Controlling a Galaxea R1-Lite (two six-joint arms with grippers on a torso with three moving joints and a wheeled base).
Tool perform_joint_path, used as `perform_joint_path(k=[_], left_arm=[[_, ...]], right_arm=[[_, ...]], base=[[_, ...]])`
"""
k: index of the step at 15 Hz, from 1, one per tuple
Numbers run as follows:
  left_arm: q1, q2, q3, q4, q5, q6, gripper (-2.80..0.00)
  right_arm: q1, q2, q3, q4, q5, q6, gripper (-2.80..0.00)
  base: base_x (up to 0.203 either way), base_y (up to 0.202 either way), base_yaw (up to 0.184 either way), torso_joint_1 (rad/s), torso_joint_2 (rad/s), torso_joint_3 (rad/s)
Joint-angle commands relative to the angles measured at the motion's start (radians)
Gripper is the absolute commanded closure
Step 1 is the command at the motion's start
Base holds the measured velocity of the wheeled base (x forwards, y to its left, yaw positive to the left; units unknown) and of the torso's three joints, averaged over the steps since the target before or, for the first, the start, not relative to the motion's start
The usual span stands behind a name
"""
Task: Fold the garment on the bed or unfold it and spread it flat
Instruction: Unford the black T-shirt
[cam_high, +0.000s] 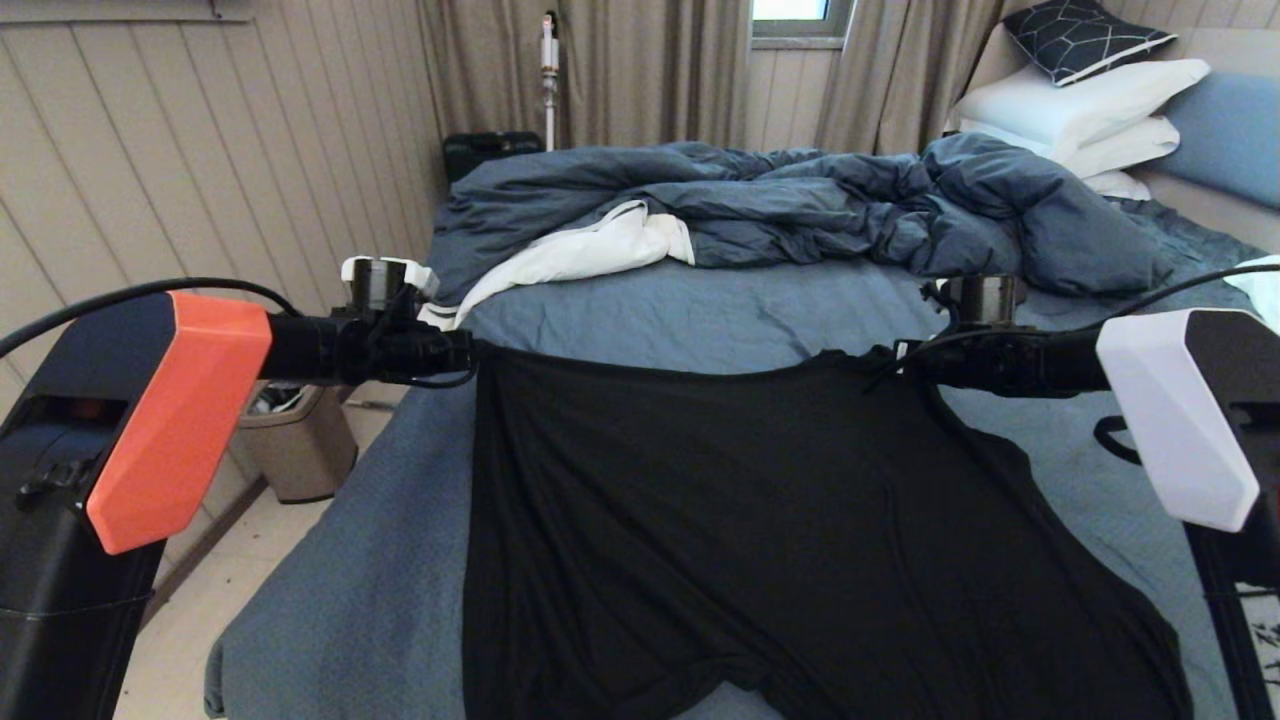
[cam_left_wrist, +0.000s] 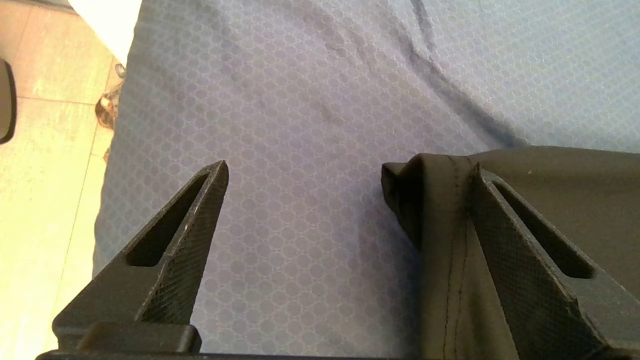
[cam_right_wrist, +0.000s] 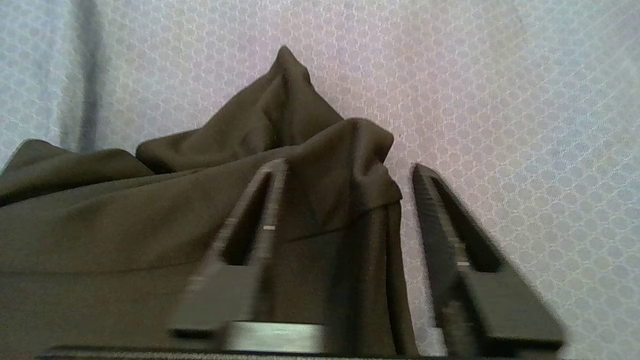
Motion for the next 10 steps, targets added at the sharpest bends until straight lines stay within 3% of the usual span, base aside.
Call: perform_joint_path(k=[1, 10], left_arm=[[0.000, -0.011, 0.006, -0.002, -0.002, -0.002, -2.80], [0.000, -0.057, 0.015, 0.000, -0.002, -0.016, -2.80]], right_arm=[[-0.001, -0.011, 0.003, 0.000, -0.001, 0.000, -2.80], [-0.002, -0.056, 0.027, 0.000, 0.004, 0.002, -2.80]], base=[[0.000, 0.000, 0.000, 0.000, 0.00, 0.000], [0.000, 0.000, 0.000, 0.000, 0.00, 0.000]])
